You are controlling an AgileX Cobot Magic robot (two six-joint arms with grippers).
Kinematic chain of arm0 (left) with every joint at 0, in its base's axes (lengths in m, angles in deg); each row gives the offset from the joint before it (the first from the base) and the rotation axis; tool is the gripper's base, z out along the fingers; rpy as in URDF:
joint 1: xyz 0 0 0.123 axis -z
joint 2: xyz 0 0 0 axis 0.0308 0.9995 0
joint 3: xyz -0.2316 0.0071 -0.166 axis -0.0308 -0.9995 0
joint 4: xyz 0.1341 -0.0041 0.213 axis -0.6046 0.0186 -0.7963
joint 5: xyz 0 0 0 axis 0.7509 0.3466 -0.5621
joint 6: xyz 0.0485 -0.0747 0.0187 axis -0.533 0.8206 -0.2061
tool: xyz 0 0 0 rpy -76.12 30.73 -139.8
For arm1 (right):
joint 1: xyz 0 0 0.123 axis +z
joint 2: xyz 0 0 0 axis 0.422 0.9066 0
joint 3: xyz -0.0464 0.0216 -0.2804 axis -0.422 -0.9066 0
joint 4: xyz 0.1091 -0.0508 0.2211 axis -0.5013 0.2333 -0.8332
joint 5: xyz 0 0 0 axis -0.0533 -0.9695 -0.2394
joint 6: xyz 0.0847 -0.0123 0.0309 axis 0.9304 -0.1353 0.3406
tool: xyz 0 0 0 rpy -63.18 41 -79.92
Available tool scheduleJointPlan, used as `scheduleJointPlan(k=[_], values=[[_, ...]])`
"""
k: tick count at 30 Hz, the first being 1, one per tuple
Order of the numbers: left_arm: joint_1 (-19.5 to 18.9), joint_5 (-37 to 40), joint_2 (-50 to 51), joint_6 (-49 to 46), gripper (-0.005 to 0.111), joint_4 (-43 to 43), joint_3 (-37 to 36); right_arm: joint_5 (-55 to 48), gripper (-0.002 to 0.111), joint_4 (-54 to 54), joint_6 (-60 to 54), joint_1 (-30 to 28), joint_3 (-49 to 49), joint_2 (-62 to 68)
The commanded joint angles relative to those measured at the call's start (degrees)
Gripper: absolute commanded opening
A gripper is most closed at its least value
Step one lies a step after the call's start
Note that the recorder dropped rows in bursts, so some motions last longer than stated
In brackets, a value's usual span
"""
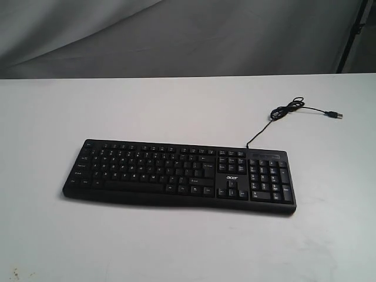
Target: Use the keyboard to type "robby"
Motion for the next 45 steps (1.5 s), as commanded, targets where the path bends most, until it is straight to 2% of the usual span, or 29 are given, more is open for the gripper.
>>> scheduleJointPlan(k=[1, 7, 13, 16, 22, 25, 28, 34, 38, 41, 45], values=[[0.36, -0.31, -0.20, 0.16, 0.000, -0.27, -0.25, -5.94, 0.000, 6.66, 1.10, 4.53, 8.59, 11.30], [0.36, -0.31, -0.20, 0.16, 0.000, -0.27, -0.25, -15.31, 0.000, 12.93, -0.93, 14.70, 21.30, 27.28], [0.36, -0.31, -0.20, 0.16, 0.000, -0.27, -0.25, -29.85, 0.000, 11.75, -12.52, 24.58, 33.04, 38.74], [0.36, -0.31, -0.20, 0.16, 0.000, -0.27, -0.25, -36.24, 0.000, 4.27, -24.53, 27.37, 38.75, 43.61], [0.36, -0.31, -0.20, 0.16, 0.000, -0.27, -0.25, -49.10, 0.000, -20.39, -53.44, 27.49, 49.07, 53.13], [0.36, -0.31, -0.20, 0.16, 0.000, -0.27, -0.25, -55.82, 0.000, -26.77, -60.53, 27.49, 53.50, 58.09], [0.36, -0.31, -0.20, 0.16, 0.000, -0.27, -0.25, -59.91, 0.000, -27.21, -61.10, 27.49, 57.40, 63.04], [0.36, -0.31, -0.20, 0.16, 0.000, -0.27, -0.25, -60.81, 0.000, -28.65, -63.15, 27.49, 62.14, 71.50], [0.36, -0.31, -0.20, 0.16, 0.000, -0.27, -0.25, -58.20, 0.000, -34.70, -68.32, 27.49, 62.72, 75.87], [0.36, -0.31, -0.20, 0.16, 0.000, -0.27, -0.25, -52.38, 0.000, -41.03, -70.95, 27.49, 62.72, 78.74], [0.36, -0.31, -0.20, 0.16, 0.000, -0.27, -0.25, -48.35, 0.000, -49.72, -79.38, 27.49, 62.72, 82.19]])
